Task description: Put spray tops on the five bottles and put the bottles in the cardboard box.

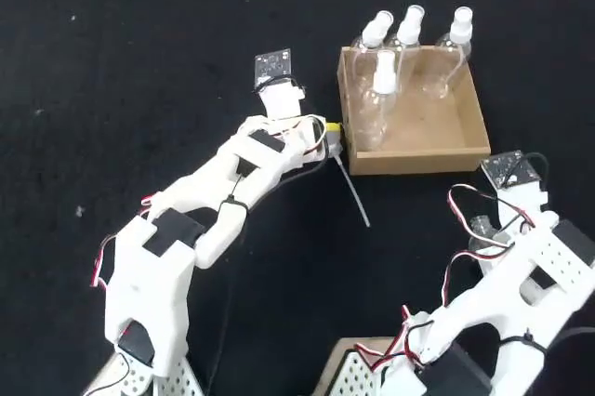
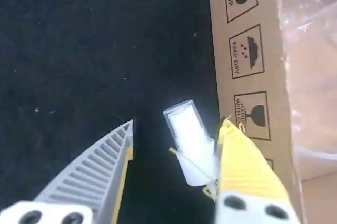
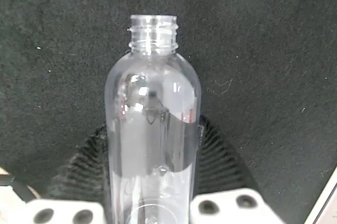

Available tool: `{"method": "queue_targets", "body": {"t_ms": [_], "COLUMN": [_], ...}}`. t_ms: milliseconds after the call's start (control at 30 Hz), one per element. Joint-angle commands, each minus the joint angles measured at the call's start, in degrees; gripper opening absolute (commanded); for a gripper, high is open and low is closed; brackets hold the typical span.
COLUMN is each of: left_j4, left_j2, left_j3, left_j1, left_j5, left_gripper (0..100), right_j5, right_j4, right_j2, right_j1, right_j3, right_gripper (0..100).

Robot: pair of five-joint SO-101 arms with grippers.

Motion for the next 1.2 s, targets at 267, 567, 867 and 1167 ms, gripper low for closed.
{"method": "queue_targets", "body": {"t_ms": [267, 567, 867, 1167], "left_j4": [9.6, 26.1, 39.5, 35.2], "left_j2": [-1.2, -6.3, -13.0, -9.6], "left_j3": [-2.2, -9.5, -11.4, -6.5], "left_j1": [-0.6, -1.3, -1.4, -1.4], "left_j5": [0.0, -0.3, -18.3, -15.7], "left_gripper": [10, 17, 26, 26], "right_j5": [-0.5, -0.5, -0.6, -0.7], "right_j4": [-1.1, -1.1, -1.1, -1.1], "right_j2": [-2.9, -2.9, -2.9, -2.9], "right_j1": [1.1, 1.1, 1.0, 1.0], "right_j3": [-2.9, -2.9, -2.9, -2.9], "right_gripper": [1.1, 1.1, 1.1, 1.1]}}
